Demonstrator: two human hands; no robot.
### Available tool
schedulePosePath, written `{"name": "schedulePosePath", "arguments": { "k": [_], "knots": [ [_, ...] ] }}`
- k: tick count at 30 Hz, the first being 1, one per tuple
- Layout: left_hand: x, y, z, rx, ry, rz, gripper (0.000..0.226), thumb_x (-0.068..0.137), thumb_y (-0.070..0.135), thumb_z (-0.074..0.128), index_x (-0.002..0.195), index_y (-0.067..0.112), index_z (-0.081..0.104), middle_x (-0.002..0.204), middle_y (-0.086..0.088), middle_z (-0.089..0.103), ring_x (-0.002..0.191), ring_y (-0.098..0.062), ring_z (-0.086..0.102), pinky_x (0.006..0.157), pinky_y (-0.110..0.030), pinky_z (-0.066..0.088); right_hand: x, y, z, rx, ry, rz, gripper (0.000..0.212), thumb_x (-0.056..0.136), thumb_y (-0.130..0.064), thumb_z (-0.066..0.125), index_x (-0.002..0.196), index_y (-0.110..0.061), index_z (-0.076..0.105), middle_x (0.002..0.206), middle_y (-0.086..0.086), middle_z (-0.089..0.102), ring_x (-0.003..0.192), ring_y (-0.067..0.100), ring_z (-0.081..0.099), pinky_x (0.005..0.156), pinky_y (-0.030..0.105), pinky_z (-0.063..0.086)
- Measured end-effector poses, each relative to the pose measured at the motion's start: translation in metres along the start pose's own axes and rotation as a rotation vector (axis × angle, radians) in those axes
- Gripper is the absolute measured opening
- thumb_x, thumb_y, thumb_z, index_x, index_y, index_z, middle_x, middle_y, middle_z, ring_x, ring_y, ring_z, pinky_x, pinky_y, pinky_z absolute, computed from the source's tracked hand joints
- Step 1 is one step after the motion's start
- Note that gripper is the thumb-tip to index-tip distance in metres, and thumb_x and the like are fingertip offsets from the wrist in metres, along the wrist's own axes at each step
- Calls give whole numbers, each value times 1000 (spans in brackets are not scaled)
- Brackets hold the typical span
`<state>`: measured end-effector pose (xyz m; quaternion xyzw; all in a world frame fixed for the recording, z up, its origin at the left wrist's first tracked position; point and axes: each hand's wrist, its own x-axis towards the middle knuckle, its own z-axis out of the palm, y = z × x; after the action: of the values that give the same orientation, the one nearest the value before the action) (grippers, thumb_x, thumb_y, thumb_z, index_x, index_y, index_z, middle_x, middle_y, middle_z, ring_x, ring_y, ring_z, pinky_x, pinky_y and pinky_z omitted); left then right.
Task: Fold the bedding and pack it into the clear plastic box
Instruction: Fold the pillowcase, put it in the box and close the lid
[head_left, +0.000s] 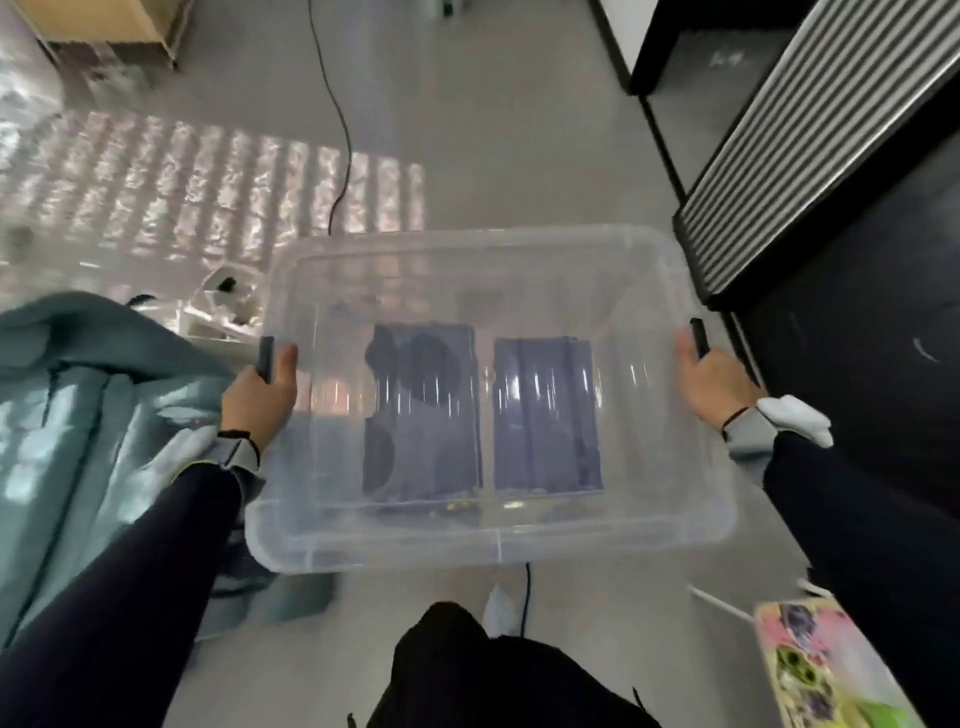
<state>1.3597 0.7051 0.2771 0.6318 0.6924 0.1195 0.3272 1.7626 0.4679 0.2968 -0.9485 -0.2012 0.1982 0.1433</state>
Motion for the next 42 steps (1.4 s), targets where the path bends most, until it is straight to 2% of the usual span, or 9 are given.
{"name": "schedulePosePath", "arguments": {
  "k": [2, 5, 9, 12, 16, 20, 25, 33, 42],
  "knots": [
    [16, 31, 10, -8, 11, 93, 63, 96, 51, 39, 129, -2, 50, 124, -29, 57, 117, -42, 52, 94, -36, 37, 23, -1, -10, 21, 28, 7, 76, 94, -65, 21, 136, -6, 45, 136, 24, 50, 123, 41, 48, 101, 45, 37],
    [88, 114, 50, 43, -30, 135, 76, 87, 68, 35, 107, 0, 60, 106, -25, 64, 99, -40, 60, 81, -36, 40, 93, -8, -37, 58, 76, 134, 82, 94, -65, 21, 130, 4, 47, 132, 29, 51, 120, 44, 50, 99, 45, 38],
    [187, 243, 107, 79, -168, 220, 74, 93, 60, 37, 111, -9, 57, 111, -30, 61, 105, -43, 57, 80, -37, 38, 189, -26, -56, 100, 103, 277, 83, 95, -63, 22, 128, 9, 46, 132, 30, 51, 120, 44, 50, 98, 46, 38],
    [258, 331, 153, 141, -240, 278, 73, 92, 60, 38, 106, -9, 59, 104, -28, 63, 100, -41, 58, 77, -35, 36, 257, -36, -65, 138, 120, 437, 85, 94, -65, 20, 127, 9, 46, 130, 30, 52, 117, 45, 52, 96, 46, 39],
    [316, 414, 194, 211, -318, 378, 73, 93, 59, 37, 108, -9, 58, 103, -26, 62, 101, -41, 57, 77, -34, 35, 308, -44, -74, 176, 115, 549, 83, 94, -64, 18, 127, 7, 46, 127, 29, 53, 113, 44, 54, 92, 47, 40],
    [385, 536, 268, 298, -382, 505, 70, 94, 57, 37, 111, -8, 57, 110, -25, 62, 106, -41, 56, 83, -36, 37, 381, -48, -80, 220, 140, 712, 86, 93, -67, 16, 125, 6, 46, 122, 28, 55, 107, 44, 56, 89, 49, 42],
    [447, 653, 370, 398, -493, 588, 73, 94, 58, 35, 108, -10, 58, 108, -27, 63, 102, -40, 57, 79, -33, 35, 480, -43, -93, 324, 167, 832, 89, 91, -69, 15, 124, 6, 48, 120, 29, 57, 106, 43, 57, 90, 49, 43],
    [526, 785, 493, 506, -598, 714, 72, 94, 58, 35, 103, -9, 59, 104, -29, 63, 100, -42, 58, 80, -36, 39, 594, -58, -97, 432, 211, 1011, 86, 93, -66, 22, 130, 9, 44, 132, 31, 50, 120, 45, 50, 100, 47, 37],
    [618, 882, 669, 715, -722, 862, 69, 93, 60, 35, 101, -4, 58, 99, -25, 65, 92, -40, 60, 79, -38, 42, 713, -53, -19, 520, 268, 1231, 74, 96, -57, 30, 116, 12, 48, 116, 35, 57, 103, 46, 58, 86, 46, 46]
  ]
}}
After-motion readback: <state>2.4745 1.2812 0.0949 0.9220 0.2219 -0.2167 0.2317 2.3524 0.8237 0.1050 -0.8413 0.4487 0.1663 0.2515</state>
